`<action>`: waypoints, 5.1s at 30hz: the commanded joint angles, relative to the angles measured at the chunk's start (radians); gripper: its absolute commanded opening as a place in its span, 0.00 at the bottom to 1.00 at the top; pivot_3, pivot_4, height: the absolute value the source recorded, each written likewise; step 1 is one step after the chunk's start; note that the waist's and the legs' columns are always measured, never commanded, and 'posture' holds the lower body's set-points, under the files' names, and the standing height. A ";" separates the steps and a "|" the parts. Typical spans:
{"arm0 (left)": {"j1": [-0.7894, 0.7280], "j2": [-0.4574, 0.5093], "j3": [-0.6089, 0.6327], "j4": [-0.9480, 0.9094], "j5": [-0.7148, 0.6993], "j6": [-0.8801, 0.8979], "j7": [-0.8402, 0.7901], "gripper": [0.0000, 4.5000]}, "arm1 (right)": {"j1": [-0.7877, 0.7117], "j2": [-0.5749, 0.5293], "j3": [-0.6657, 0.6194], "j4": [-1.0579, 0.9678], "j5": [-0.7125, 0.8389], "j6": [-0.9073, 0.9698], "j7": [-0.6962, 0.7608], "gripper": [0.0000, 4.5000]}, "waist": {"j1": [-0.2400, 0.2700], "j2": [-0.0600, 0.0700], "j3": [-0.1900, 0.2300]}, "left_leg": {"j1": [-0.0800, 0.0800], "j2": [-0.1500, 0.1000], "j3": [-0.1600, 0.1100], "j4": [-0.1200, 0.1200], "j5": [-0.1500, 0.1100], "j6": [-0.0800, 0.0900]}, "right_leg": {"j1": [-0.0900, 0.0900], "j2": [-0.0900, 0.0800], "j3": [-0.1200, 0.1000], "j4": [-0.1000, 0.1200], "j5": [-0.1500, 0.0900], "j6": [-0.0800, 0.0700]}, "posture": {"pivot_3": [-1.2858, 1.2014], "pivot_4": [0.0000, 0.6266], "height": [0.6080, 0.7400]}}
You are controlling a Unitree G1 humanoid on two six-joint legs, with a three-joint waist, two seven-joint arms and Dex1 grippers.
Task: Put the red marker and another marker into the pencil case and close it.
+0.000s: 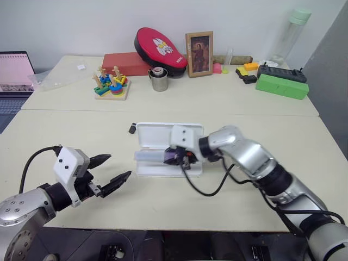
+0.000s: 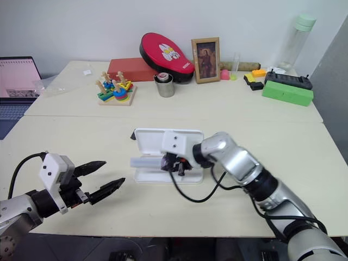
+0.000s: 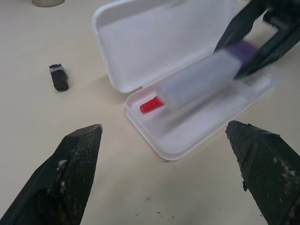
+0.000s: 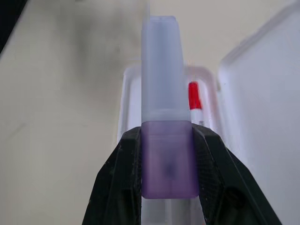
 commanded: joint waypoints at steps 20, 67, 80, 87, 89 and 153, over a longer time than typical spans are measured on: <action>-0.147 -0.010 -0.014 -0.010 -0.051 0.014 0.097 1.00 | 0.025 0.017 -0.081 -0.069 -0.022 0.027 0.031 0.88 | -0.003 0.000 0.000 | 0.000 0.000 0.000 -0.002 0.000 0.000 | -0.001 0.000 0.000 0.000 0.000 0.001 | 0.52 0.24 1.00; -0.870 -0.218 -0.456 1.038 0.396 -0.117 0.218 0.47 | -0.164 0.108 -0.519 -0.023 0.211 0.002 -0.214 1.00 | -0.008 0.000 0.000 | -0.001 0.000 -0.001 -0.002 0.000 0.000 | -0.001 0.001 -0.002 0.002 0.000 0.001 | 0.52 0.24 1.00; -0.920 -0.254 -0.325 0.891 0.307 -0.254 0.224 0.10 | -0.088 0.007 -0.642 -0.125 0.385 0.073 -0.099 1.00 | 0.000 0.000 0.000 | -0.002 0.000 -0.002 -0.002 0.000 0.000 | -0.001 0.001 -0.002 0.002 0.000 0.001 | 0.52 0.24 1.00; -1.074 -0.261 -0.405 0.603 0.183 -0.187 0.080 0.10 | 0.102 -0.198 -0.735 -0.290 0.498 0.137 -0.006 1.00 | 0.012 -0.001 0.000 | -0.003 0.000 -0.002 0.000 0.000 0.000 | 0.000 0.001 -0.003 0.000 0.000 0.002 | 0.52 0.24 1.00; -1.090 -0.263 -0.473 0.543 0.157 -0.151 0.008 0.10 | 0.157 -0.245 -0.752 -0.327 0.507 0.144 -0.001 1.00 | 0.011 -0.001 0.000 | -0.003 0.000 -0.001 0.000 0.000 0.000 | 0.000 0.001 -0.002 0.000 0.000 0.002 | 0.52 0.24 1.00; -0.915 -0.141 -0.936 0.504 0.463 -0.180 -0.414 0.61 | 0.569 -0.503 -0.674 -0.570 0.499 0.051 -0.029 1.00 | 0.005 0.001 0.001 | -0.002 0.000 -0.001 0.002 0.000 0.001 | 0.003 0.001 -0.001 -0.001 -0.003 0.007 | 0.52 0.24 1.00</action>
